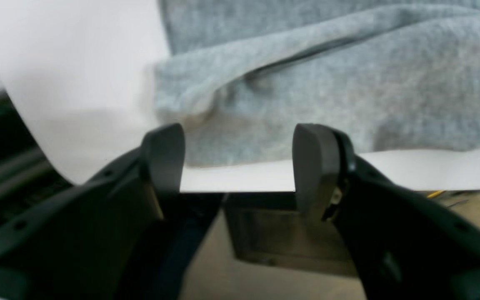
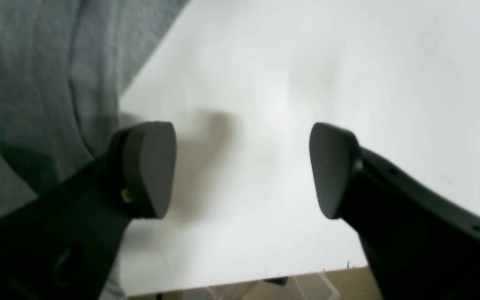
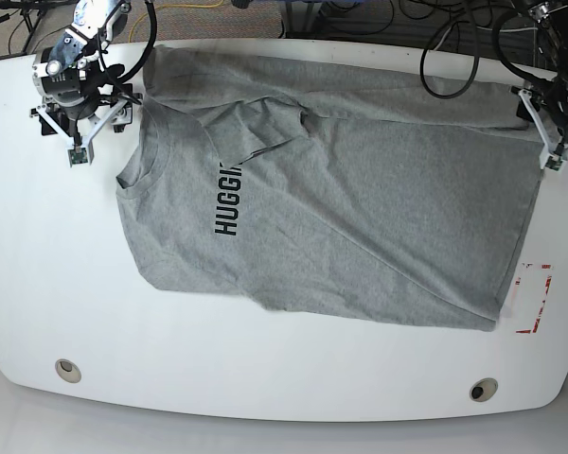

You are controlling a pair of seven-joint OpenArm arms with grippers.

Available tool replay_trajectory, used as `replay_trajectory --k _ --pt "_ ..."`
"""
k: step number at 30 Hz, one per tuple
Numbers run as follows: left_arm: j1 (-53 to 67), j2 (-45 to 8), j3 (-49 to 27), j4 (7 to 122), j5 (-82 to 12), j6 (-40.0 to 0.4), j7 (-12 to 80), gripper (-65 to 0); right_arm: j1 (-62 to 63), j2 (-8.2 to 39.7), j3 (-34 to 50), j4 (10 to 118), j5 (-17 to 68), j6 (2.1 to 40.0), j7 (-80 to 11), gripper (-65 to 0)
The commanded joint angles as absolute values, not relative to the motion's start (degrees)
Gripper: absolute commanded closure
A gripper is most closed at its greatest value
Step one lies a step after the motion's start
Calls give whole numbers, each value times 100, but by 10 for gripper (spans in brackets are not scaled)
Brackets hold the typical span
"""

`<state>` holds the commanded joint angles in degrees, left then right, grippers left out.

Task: Layout the t-shirt on the table in an organized manner, then fold the t-shirt properly
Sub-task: 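Move the right gripper to the shirt edge beside the print and grasp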

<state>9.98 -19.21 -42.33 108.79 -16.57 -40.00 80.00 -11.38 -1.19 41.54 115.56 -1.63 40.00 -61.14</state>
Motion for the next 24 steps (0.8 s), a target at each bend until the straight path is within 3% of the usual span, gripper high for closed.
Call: replay_trajectory --k 10,18,24 --pt "-321 -1947 -4752 10844 -1631 -4000 7855 -385 -831 -119 4145 11363 -145 4000 -6114 -466" --pt "-910 -1956 -4224 10510 -1552 -4000 7064 -385 -435 -145 4145 11160 -163 4000 -6114 -466" --pt "-1147 -1921 -3890 10062 -1112 -3116 6352 -385 -127 -136 4145 11020 -136 4000 -6114 -466"
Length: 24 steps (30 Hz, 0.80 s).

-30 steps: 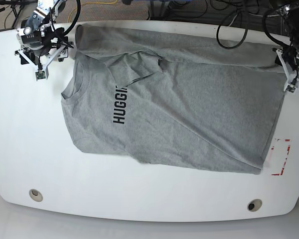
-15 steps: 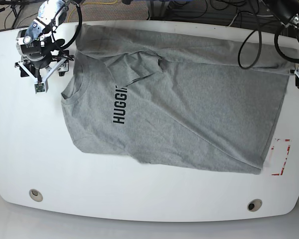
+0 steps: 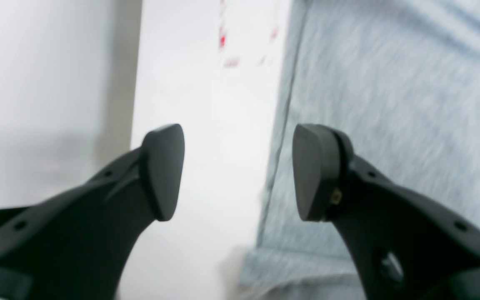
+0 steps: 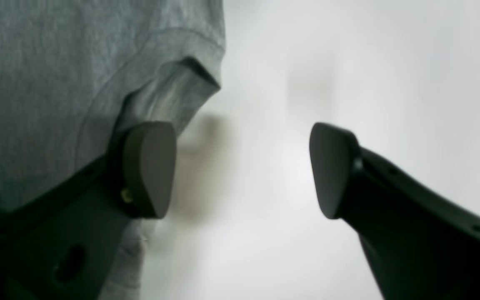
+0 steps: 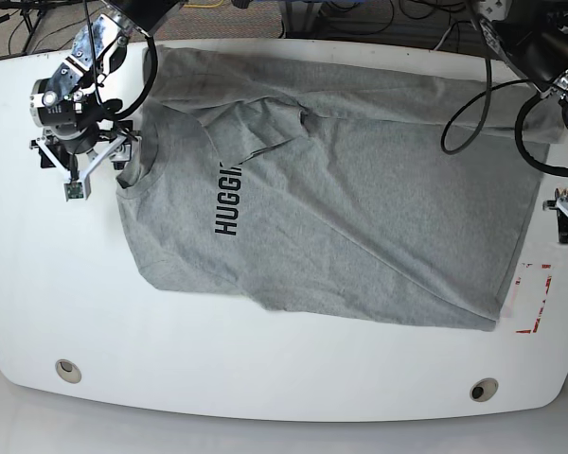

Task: Layout the t-shirt on the table in an organized manner, then fold the t-shirt properly
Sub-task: 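Move the right gripper to the shirt edge beside the print and grasp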

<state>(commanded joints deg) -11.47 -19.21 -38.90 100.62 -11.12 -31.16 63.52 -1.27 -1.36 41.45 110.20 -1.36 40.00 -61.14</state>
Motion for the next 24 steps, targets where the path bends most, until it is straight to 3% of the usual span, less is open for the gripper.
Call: replay_trajectory --k 3,17,22,23,24 --pt "-1191 -1921 -3679 9868 -1015 -2905 6193 -385 101 -145 4145 10967 -163 4000 -6132 -466" --pt "-1007 -1921 -3600 9895 -1033 -2932 6220 -385 127 -303 3574 11081 -127 4000 -6484 -466" --pt "-857 -1938 -3626 9895 -1033 -3697 6554 -385 -48 -418 3538 11451 -127 4000 -6686 -466" --pt "-857 -1938 -3723 9895 -1033 -4000 6703 -385 -127 -444 3530 11521 -101 4000 -6738 -466" --pt "-848 -1930 -3846 9895 -1033 -4000 6826 -385 -180 -488 3530 11538 -31 4000 -6738 -466"
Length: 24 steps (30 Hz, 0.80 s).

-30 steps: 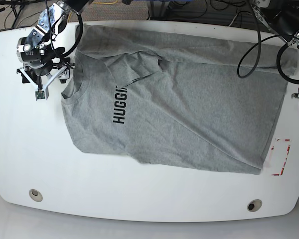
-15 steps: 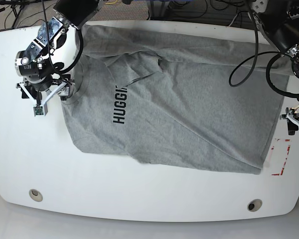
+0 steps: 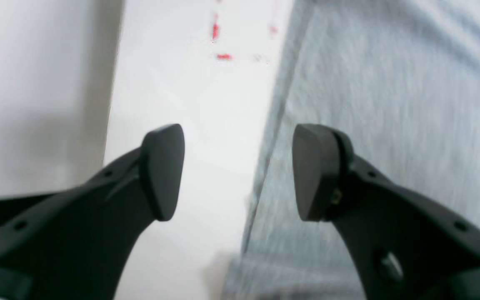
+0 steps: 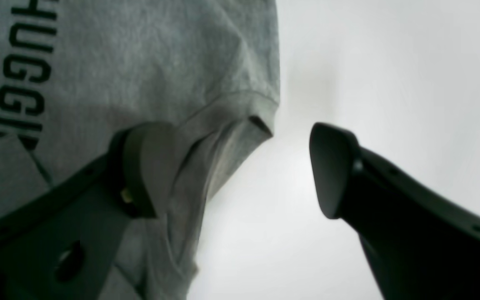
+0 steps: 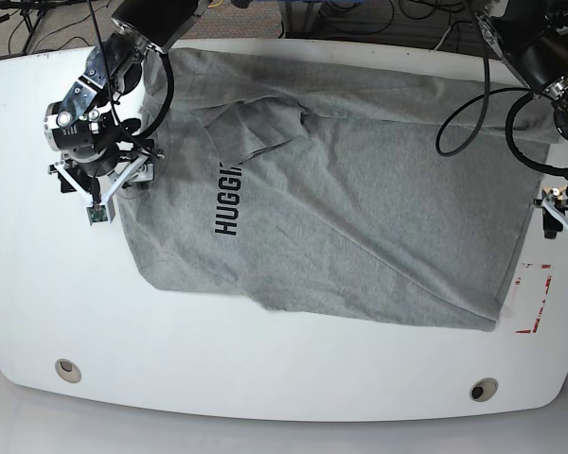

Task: Layout the t-shirt on the table in an organized manner, then fold the t-shirt properly
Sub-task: 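Move the right gripper to the shirt edge beside the print and grasp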

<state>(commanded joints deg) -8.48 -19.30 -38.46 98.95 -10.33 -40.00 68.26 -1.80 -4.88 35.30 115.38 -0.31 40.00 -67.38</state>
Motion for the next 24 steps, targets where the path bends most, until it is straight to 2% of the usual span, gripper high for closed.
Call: replay_trajectory --k 7,14,24 --pt "-585 -1815 -4277 9930 -1033 -4000 7196 -385 -453 -497 3538 11547 593 4000 -6730 -466" --pt "180 -1675 -4268 10712 -1033 -4000 7275 -385 -919 -470 3530 11574 1059 4000 -6747 -466" --pt "752 -1596 -4295 10818 -1033 -4000 7292 -385 -1604 -110 3160 11574 2141 4000 -6730 -466"
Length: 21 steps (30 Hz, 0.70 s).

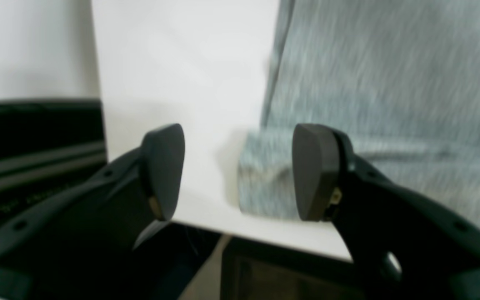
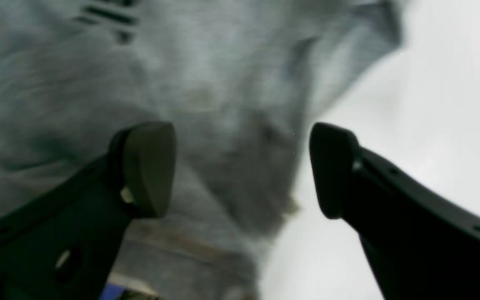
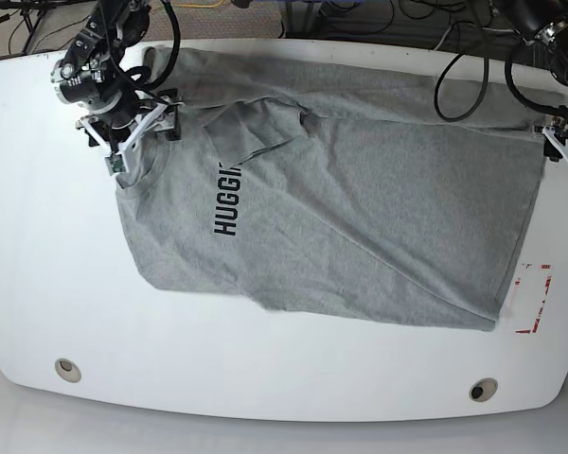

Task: Layout the t-shirt on the table in an organized manner, then fold the t-shirt properly
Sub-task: 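Move the right gripper to the shirt edge beside the print and grasp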

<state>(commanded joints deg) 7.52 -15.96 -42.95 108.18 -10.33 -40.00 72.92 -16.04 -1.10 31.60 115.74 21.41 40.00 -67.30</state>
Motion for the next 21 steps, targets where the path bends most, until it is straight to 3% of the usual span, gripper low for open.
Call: replay_trajectory --k 4,12,21 --pt "822 -1604 -4295 10809 -1033 -4000 7275 -385 -1631 -75 3187 11556 2158 4000 -6712 -466" --pt "356 -1578 -4251 10774 -980 -4000 7116 -385 -971 -75 3257 11363 1218 4000 -6123 -466" --pt "-576 -1490 -3802 10765 -989 -4000 7081 -385 611 180 3301 10114 119 4000 -6062 -466"
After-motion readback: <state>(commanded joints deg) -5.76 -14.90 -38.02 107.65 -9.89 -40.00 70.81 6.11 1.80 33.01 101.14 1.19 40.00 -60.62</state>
